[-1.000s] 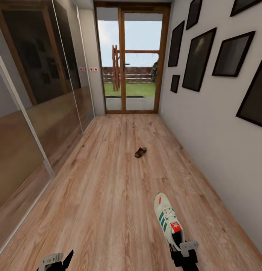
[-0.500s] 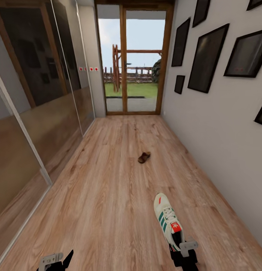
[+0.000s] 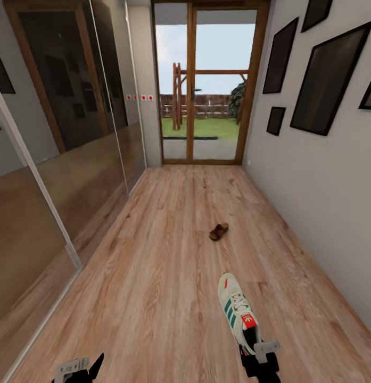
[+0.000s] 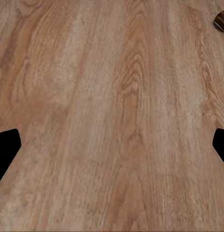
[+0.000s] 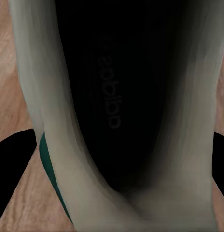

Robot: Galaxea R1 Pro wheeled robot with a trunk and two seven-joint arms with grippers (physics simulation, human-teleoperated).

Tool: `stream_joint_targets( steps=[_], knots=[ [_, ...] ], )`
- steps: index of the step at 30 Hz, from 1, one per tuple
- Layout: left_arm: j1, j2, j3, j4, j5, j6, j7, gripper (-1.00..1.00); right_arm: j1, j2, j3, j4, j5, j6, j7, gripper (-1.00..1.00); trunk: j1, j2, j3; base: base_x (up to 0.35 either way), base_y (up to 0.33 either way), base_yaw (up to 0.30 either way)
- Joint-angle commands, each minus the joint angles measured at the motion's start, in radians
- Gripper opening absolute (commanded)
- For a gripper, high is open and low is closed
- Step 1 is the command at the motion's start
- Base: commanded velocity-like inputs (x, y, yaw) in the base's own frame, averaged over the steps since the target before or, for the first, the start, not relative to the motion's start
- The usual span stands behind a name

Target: Pick up the two gym shoes and the two sandals from the corridor floor and place them onto the hallstand (shoe rack) in the corridor, making sure they are on the rack and not on the floor. Arrange them so the two gym shoes are next to each other and the two sandals are next to each other.

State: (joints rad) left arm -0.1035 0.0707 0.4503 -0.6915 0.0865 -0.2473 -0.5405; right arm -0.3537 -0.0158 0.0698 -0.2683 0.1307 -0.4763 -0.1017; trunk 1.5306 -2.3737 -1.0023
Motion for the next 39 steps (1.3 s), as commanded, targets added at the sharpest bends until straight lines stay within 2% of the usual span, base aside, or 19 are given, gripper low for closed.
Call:
stream_joint_targets(
  steps=[1, 39],
  knots=[
    [-0.001, 0.0, 0.002, 0.001, 0.009, 0.002, -0.009, 1.0, -0.001, -0.001, 0.007, 0.0, 0.007, -0.001, -0.01, -1.0, 0.0, 0.0, -0.001, 0.335, 0.002, 0.034],
    [-0.001, 0.0, 0.005, 0.001, 0.01, 0.002, -0.009, 1.0, -0.001, -0.001, 0.007, 0.001, 0.007, -0.001, -0.01, -1.0, 0.0, 0.0, -0.001, 0.335, 0.034, 0.003]
  ],
)
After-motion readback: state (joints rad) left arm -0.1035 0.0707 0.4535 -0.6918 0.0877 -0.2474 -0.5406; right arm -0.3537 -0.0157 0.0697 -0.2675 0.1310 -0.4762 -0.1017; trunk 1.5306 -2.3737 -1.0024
